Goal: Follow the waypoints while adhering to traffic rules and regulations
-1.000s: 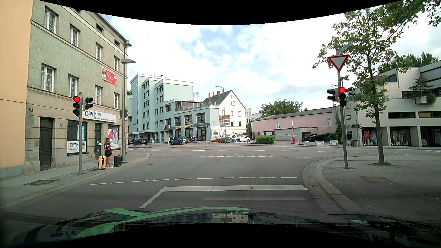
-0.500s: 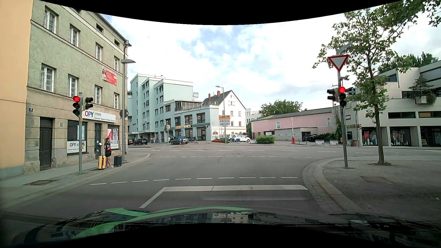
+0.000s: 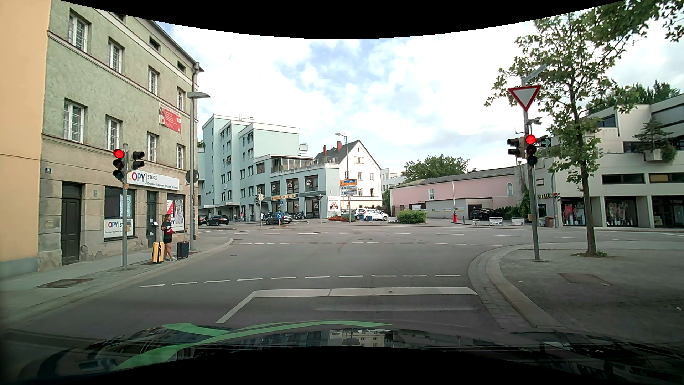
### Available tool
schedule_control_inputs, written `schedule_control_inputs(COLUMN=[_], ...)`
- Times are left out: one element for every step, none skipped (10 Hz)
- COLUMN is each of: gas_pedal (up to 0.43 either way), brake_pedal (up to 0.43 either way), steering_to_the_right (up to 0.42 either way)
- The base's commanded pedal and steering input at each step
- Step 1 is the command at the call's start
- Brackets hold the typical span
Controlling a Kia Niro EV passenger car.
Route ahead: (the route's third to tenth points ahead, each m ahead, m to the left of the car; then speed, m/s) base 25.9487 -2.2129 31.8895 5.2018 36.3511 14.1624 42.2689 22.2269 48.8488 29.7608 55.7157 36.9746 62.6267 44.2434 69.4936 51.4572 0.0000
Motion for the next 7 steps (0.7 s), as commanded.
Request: schedule_control_inputs(gas_pedal=[0.0, 0.0, 0.0, 0.0, 0.0, 0.0, 0.0], brake_pedal=[0.463, 0.463, 0.463, 0.463, 0.463, 0.463, 0.463], steering_to_the_right=[0.005, 0.005, 0.006, 0.005, 0.005, 0.006, 0.006])
